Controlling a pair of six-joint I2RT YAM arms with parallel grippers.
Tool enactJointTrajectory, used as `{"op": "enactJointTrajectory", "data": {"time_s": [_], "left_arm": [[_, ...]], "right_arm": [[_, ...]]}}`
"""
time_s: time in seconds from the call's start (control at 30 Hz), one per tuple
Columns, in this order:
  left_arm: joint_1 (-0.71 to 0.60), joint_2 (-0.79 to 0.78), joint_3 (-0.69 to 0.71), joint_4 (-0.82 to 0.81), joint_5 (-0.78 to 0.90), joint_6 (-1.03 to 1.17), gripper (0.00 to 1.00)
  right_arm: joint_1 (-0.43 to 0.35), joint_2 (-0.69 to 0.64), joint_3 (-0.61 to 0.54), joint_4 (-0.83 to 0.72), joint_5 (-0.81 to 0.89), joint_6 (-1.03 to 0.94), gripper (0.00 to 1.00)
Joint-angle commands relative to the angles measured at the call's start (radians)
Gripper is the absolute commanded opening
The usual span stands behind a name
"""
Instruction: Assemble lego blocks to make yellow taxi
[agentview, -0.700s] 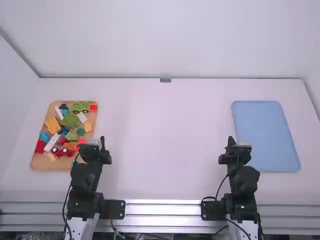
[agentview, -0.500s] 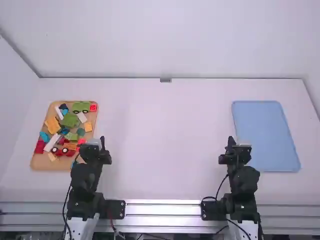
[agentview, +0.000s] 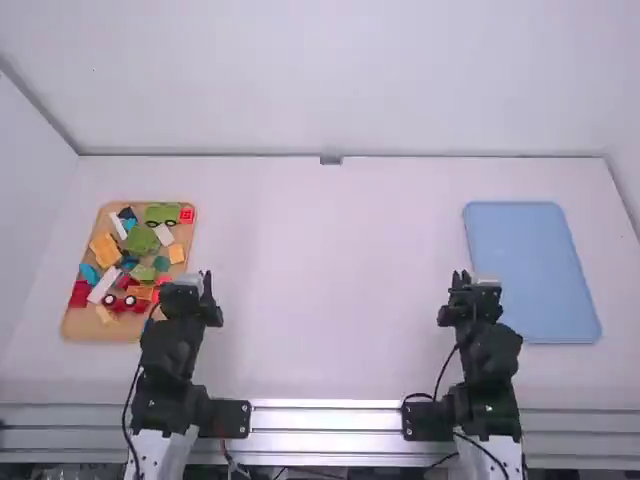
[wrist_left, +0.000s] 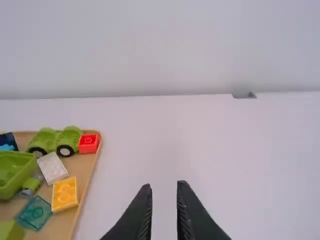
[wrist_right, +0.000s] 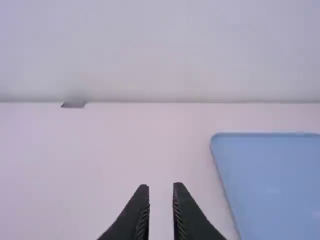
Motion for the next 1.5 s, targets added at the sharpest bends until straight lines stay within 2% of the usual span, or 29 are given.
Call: {"op": "enactJointTrajectory", "data": {"time_s": [0.0,0.3,0.53,0.83,1.1,1.47], "left_arm": [[-0.002,0.033,0.051,0.013,-0.019,0.024,0.18],[0.007,0.179,0.152,0.063,-0.085,0.003,0.33],[0.028,0.353,0.31,0.016,-0.123,0.01,0.46],[0.049,0.597,0.567,-0.056,-0.173,-0.013,0.64],[0.096,0.826,0.829,-0.193,-0.213,-0.01,0.78],[0.304,1.221,1.285,-0.468,-0.1,-0.009,0.93]], "right_arm": [[-0.003,0.047,0.07,0.011,-0.007,-0.014,0.18],[0.003,0.218,0.2,0.054,-0.028,-0.03,0.33],[0.028,0.365,0.317,0.077,-0.046,-0.055,0.47],[0.066,0.558,0.47,0.105,-0.07,-0.088,0.64],[0.084,0.71,0.59,0.126,-0.088,-0.112,0.78],[0.1,0.874,0.72,0.149,-0.109,-0.14,0.93]]}}
